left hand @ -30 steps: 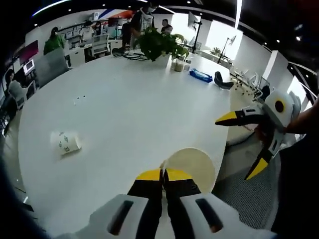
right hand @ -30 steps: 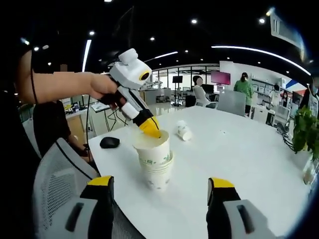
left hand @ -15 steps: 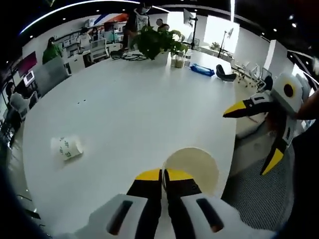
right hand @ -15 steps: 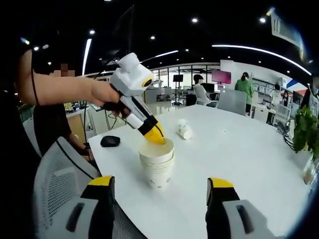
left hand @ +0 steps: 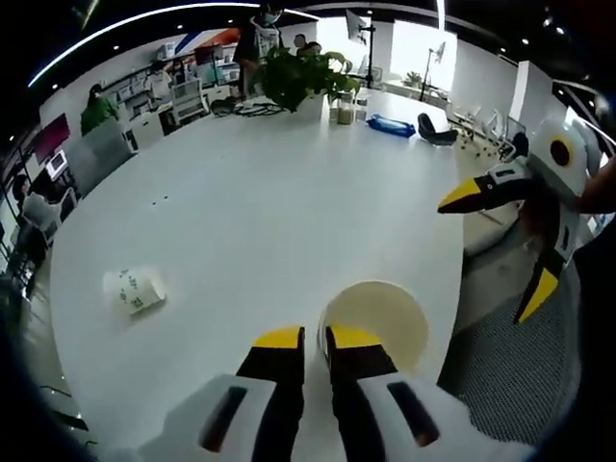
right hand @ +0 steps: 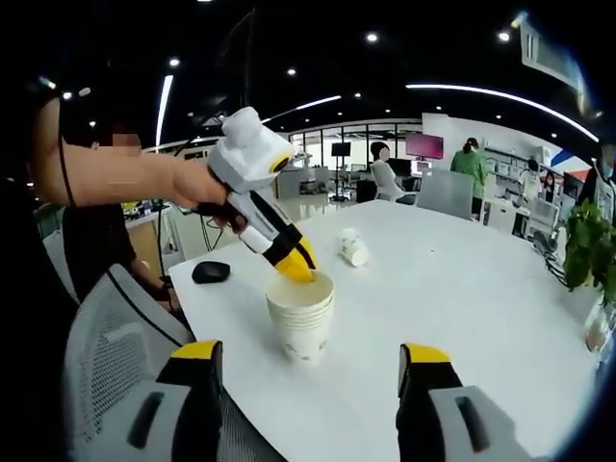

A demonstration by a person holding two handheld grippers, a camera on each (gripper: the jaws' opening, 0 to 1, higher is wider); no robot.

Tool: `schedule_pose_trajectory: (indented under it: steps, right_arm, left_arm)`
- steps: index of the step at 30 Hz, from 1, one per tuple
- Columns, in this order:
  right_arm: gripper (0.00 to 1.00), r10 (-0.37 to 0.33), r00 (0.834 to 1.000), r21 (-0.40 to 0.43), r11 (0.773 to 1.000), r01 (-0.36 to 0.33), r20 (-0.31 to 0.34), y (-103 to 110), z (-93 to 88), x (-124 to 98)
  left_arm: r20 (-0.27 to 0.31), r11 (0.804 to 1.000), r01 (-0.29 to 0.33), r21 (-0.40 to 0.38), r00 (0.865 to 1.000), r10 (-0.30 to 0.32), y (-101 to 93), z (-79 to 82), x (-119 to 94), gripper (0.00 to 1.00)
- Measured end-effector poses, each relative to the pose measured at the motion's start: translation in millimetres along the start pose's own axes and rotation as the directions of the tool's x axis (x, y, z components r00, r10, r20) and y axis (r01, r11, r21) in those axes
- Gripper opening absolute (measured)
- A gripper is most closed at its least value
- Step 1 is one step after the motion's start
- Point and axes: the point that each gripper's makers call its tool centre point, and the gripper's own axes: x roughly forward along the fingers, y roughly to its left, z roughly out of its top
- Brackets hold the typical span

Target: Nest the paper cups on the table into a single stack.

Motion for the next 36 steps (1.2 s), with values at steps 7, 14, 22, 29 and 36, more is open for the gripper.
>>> schedule_pose_trajectory:
  steps: [7, 14, 22, 29, 36]
  right_arm:
    - [0.75, -0.001, 1.0, 0.006, 1.0, 0.001, 0.01, -1, 2.4, -1]
    - [0.77, -0.003, 1.0, 0.018, 1.0, 0.003, 0.018, -4, 2.4, -3]
    - [0.83, -0.014, 1.0, 0.034, 0.999, 0.013, 0.026, -9, 0.9, -6]
    - [0.86, -0.032, 0.999, 0.031, 0.999, 0.031, 0.039, -15, 1.5, -8]
    - [0.87, -0.046, 0.998, 0.046, 0.998, 0.043, 0.045, -19, 1.4, -8]
  left_arm:
    - [0.039, 1.0, 0.007, -0.025, 0.999, -0.006, 5.0, 8.1, -10, 0.14]
    - [0.104, 0.997, -0.006, -0.075, 0.994, 0.014, 16.8, 18.2, -21, 0.21]
    - [0.117, 0.994, -0.061, -0.095, 0.991, 0.072, 41.6, 17.9, -30, 0.31]
    - [0.132, 0.987, -0.093, -0.13, 0.985, 0.11, 70.8, 18.4, -36, 0.34]
    - [0.161, 0.98, -0.115, -0.16, 0.977, 0.141, 94.2, 22.2, -41, 0.37]
